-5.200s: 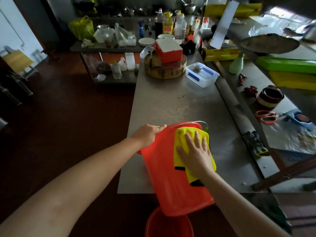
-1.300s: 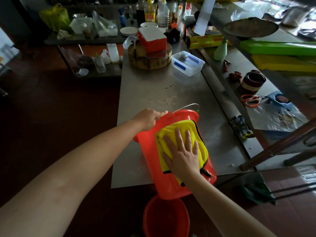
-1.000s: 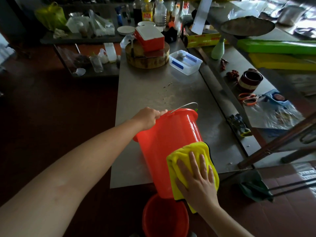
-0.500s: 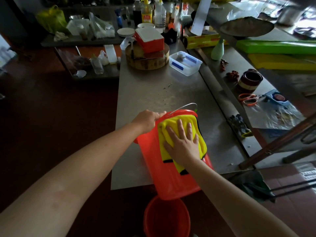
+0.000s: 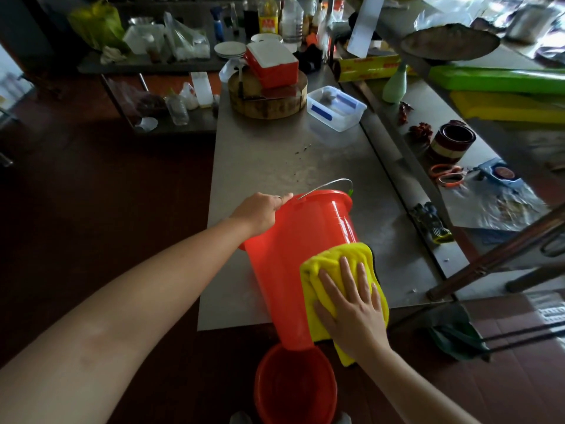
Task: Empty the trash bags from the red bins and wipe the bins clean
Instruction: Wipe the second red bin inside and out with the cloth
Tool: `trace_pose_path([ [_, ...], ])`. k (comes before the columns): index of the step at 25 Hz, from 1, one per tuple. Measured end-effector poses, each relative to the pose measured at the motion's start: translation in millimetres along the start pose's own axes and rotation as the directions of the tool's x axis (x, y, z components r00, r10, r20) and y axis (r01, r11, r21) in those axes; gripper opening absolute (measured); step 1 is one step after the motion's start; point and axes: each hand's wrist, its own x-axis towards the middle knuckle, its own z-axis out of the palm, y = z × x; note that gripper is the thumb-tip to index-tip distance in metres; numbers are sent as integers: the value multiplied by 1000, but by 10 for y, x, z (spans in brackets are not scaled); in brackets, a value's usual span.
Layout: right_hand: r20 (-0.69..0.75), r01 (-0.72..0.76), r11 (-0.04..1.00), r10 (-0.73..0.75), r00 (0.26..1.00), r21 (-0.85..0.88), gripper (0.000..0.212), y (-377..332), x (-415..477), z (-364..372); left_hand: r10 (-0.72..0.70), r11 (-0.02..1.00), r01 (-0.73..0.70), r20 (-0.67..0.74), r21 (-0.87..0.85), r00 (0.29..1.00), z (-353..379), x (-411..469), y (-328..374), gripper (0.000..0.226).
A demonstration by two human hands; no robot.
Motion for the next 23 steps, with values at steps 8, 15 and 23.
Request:
trace_pose_path([
  [8, 21, -5, 1000, 5, 1000, -12, 66, -9, -238, -29, 76, 995, -72, -61, 66, 995, 69, 244, 566, 48],
  [15, 106, -41, 997, 34, 994, 61, 68, -196, 473, -106, 57, 986, -52, -22, 159, 998, 66, 232, 317, 49],
  [23, 180, -4, 995, -15, 984, 104, 69, -327, 1455, -224, 84, 991, -77, -59, 106, 995, -40, 77, 93, 48],
])
